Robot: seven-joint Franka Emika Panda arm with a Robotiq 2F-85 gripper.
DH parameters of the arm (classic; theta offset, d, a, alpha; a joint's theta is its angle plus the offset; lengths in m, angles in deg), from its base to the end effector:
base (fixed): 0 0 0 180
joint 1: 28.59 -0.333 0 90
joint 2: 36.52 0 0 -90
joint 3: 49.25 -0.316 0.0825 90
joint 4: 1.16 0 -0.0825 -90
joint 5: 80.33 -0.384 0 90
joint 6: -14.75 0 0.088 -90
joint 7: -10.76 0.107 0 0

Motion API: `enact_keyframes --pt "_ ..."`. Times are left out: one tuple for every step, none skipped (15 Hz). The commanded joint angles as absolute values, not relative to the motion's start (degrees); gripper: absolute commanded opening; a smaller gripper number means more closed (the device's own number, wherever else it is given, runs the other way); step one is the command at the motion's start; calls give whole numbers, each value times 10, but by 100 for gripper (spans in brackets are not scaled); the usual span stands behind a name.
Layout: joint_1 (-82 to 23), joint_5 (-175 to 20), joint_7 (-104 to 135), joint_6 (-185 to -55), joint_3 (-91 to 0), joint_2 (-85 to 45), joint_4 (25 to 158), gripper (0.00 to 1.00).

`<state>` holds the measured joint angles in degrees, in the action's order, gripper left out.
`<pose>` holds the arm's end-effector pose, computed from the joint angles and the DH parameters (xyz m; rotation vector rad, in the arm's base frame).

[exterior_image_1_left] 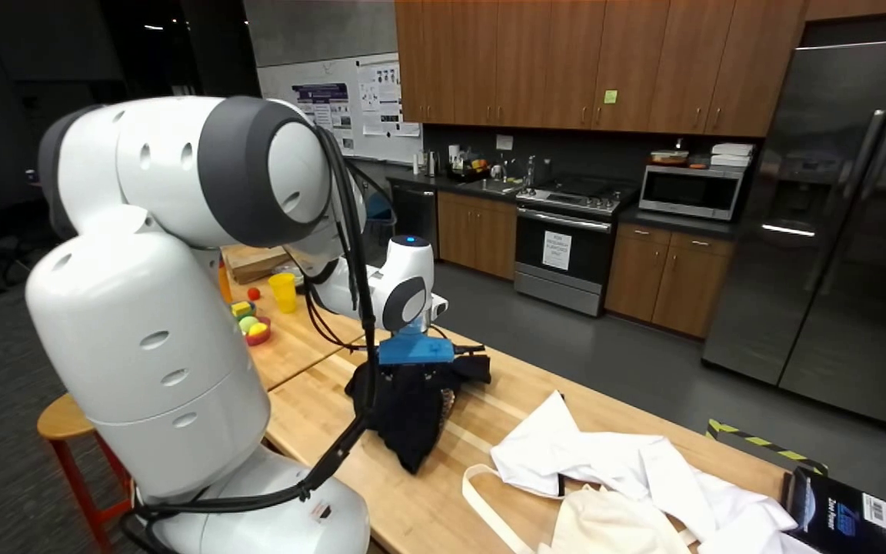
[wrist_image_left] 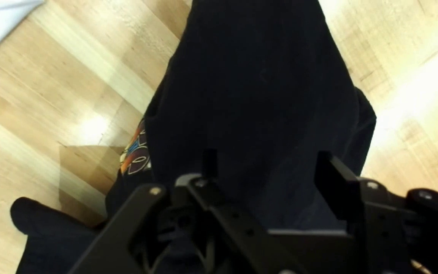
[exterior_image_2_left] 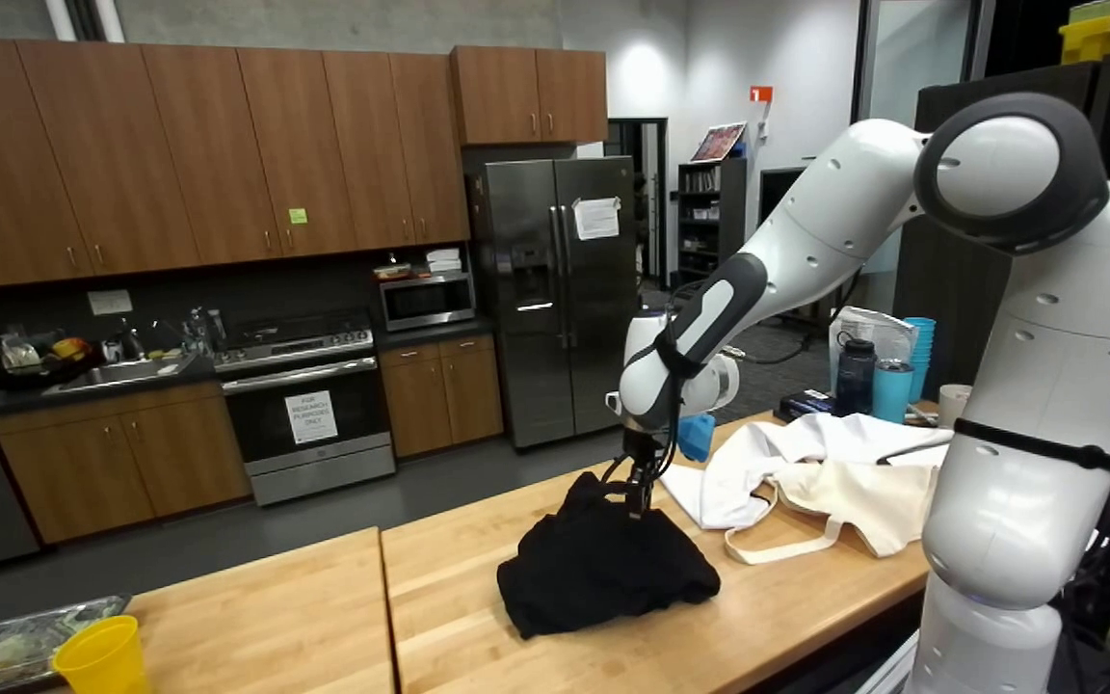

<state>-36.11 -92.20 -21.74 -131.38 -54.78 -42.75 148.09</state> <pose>0.4275 0.0956 0.2965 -2.8933 -0.9358 -0.1098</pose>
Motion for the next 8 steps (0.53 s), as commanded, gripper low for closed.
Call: enact_keyframes --pt "-379 -921 -223 -1334 -550 -397 1460 36" --pt "-383 -915 -214 -1340 -555 -385 1451 29" --pt "-388 -914 -206 -1344 -561 -371 1441 20" --pt "-391 -912 -202 -1350 -567 -356 1430 13" --pt "-393 -909 -195 -1358 -573 -344 1424 6" --pt "-394 -907 -189 -1366 -579 -330 1416 0" --pt "-394 -897 -172 -1379 -584 -312 1408 0" --pt "-393 -888 -158 -1389 -589 -298 1403 0"
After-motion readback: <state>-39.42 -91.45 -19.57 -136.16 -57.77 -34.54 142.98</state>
